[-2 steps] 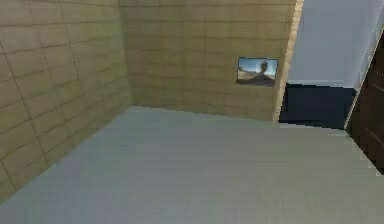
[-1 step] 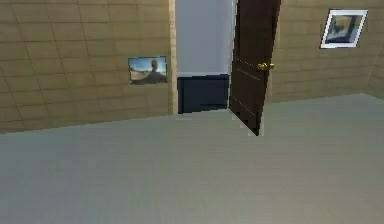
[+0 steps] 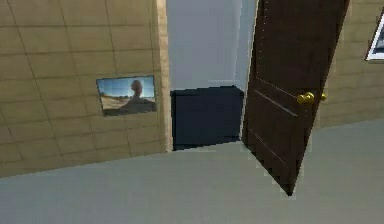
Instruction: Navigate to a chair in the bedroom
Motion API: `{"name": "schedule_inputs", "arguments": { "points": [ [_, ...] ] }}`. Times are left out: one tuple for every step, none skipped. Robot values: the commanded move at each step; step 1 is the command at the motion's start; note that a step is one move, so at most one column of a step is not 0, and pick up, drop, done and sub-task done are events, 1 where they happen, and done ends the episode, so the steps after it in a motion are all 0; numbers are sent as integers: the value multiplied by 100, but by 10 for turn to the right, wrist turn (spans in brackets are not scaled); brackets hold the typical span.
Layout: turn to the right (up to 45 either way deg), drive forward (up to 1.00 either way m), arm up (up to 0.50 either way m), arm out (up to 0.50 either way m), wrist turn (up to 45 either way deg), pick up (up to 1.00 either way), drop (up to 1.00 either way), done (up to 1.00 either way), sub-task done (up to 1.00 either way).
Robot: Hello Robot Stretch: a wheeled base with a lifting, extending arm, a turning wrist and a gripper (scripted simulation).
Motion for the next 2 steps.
{"name": "schedule_inputs", "arguments": {
  "points": [
    [30, 0, 0, 0, 0, 0, 0, 0, 0],
    [0, 100, 0, 0, 0, 0, 0, 0, 0]
  ]
}}
